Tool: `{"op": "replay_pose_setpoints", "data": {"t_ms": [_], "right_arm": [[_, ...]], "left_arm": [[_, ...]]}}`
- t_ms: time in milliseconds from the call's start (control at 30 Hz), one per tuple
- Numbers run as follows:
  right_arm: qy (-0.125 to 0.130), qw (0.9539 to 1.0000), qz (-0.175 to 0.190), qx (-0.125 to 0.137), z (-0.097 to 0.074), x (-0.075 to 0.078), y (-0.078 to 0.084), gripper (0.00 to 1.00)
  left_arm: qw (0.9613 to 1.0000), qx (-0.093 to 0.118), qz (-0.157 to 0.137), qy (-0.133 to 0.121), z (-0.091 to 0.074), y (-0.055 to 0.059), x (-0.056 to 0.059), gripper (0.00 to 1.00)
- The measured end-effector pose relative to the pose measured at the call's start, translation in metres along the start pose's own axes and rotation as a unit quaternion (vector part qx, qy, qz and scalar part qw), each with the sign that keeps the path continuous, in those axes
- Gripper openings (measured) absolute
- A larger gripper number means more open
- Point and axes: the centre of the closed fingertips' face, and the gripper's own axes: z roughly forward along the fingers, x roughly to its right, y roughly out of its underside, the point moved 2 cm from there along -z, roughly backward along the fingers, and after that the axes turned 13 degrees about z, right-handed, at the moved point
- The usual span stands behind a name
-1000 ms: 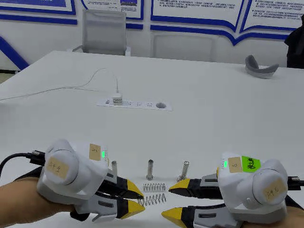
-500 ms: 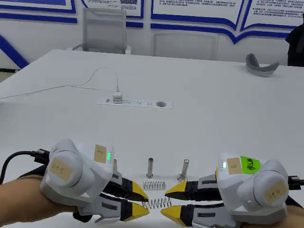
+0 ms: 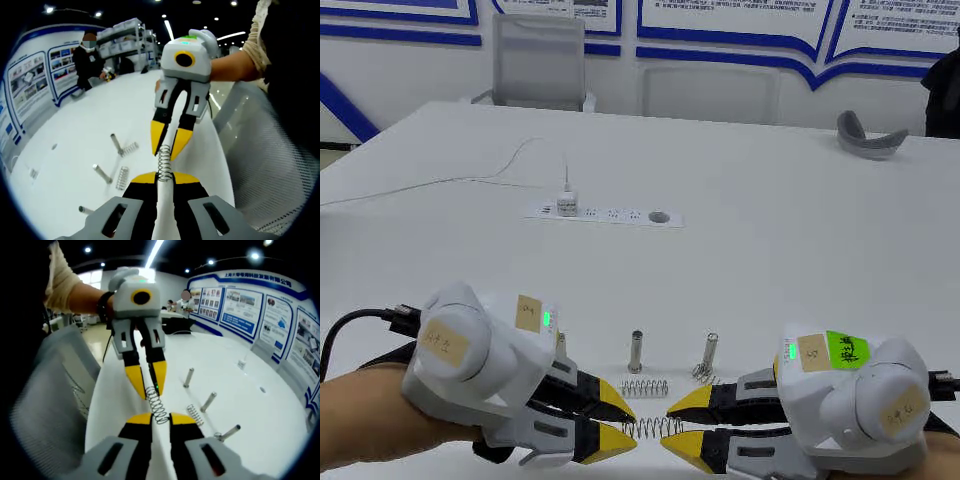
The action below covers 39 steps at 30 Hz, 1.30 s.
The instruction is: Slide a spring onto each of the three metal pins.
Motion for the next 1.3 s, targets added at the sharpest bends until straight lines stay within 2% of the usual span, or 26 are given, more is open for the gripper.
{"op": "replay_pose_setpoints", "data": {"t_ms": [267, 733, 1067, 1300], "right_arm": [[0.003, 0.9999, -0.011, -0.011, 0.001, 0.000, 0.004, 0.12], [-0.007, 1.0000, 0.005, 0.000, 0.007, 0.000, 0.000, 0.12], [-0.019, 0.9998, 0.004, 0.009, 0.013, -0.008, -0.009, 0.13], [-0.022, 0.9997, 0.006, 0.009, 0.014, -0.010, -0.008, 0.13]], "left_arm": [[0.9996, 0.023, -0.016, 0.001, -0.003, -0.011, 0.000, 0.10], [0.9957, 0.079, -0.042, -0.023, -0.006, -0.039, -0.009, 0.10], [0.9939, 0.096, -0.046, -0.030, -0.005, -0.049, -0.010, 0.10], [0.9939, 0.095, -0.049, -0.029, -0.006, -0.048, -0.009, 0.10]]}}
